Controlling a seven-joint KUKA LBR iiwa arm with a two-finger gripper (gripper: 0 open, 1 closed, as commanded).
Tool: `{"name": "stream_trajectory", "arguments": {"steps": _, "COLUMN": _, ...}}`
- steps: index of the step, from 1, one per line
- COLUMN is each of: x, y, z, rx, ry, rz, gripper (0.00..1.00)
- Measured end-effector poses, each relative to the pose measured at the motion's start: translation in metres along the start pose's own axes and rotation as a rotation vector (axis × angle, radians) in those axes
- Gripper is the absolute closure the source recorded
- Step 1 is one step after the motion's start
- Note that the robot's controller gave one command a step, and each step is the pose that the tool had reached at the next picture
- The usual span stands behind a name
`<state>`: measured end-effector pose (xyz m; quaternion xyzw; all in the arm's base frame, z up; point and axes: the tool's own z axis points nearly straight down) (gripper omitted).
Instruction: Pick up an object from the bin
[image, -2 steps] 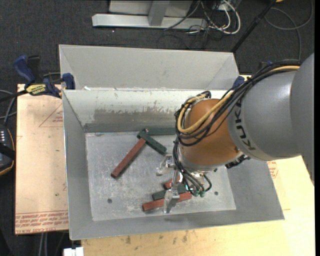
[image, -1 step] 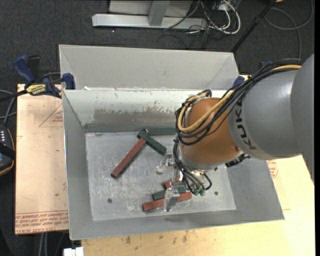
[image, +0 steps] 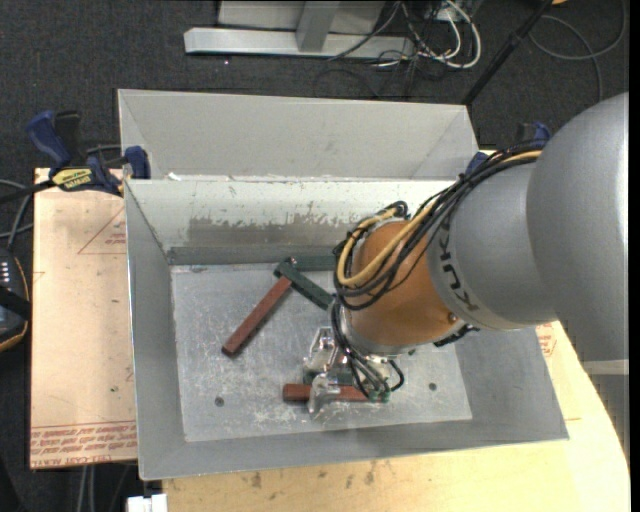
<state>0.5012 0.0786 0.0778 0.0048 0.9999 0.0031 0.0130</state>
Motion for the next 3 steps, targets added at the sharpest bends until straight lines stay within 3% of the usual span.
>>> {"name": "stream_trajectory", "arguments": {"steps": 1, "x": 0.0, "y": 0.0, "z": 0.0, "rx": 0.0, "ry": 0.0, "rz": 0.0, "gripper": 1.0}}
{"name": "stream_trajectory", "arguments": {"steps": 2, "x": 0.0, "y": -0.002, "z": -0.03, "rx": 0.005, "ry": 0.028, "rz": -0.003, "gripper": 1.0}}
{"name": "stream_trajectory", "arguments": {"steps": 3, "x": 0.007, "y": 0.0, "z": -0.136, "rx": 0.005, "ry": 0.025, "rz": 0.004, "gripper": 1.0}}
